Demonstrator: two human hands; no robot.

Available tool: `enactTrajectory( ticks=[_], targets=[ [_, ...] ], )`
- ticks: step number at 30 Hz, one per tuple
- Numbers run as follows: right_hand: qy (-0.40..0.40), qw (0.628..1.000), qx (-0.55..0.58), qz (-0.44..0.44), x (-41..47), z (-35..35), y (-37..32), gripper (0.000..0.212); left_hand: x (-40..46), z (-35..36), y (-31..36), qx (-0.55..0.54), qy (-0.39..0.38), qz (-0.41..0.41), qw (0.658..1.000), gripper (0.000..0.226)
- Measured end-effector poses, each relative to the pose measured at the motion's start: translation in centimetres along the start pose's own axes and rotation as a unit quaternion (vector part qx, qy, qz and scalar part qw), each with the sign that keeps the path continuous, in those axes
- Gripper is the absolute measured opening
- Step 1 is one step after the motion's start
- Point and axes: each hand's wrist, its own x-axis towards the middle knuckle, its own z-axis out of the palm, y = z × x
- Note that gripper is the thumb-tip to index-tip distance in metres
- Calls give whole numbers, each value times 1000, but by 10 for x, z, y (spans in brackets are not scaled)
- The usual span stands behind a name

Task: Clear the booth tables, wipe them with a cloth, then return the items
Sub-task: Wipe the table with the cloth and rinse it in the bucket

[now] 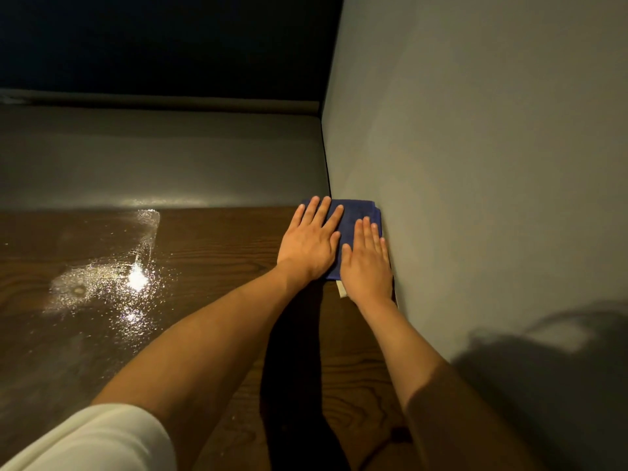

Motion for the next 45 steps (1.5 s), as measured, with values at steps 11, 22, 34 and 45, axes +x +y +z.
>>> enactTrajectory(
  ticks=[11, 22, 34, 45],
  targets=[
    [-30, 999, 39, -13, -127, 19, -10, 70, -118, 18, 10, -33, -43, 19, 998, 58],
    [-26, 999, 8, 17, -158, 25, -11, 62, -146, 26, 13, -9, -34, 39, 999, 60],
    [-2, 1000, -8, 14, -12, 6, 8, 61, 2, 7, 11, 18, -16, 18, 1000, 59],
    [-5, 1000, -6, 16, -47, 9, 15, 62, -25, 13, 17, 25, -30, 43, 998, 59]
  ],
)
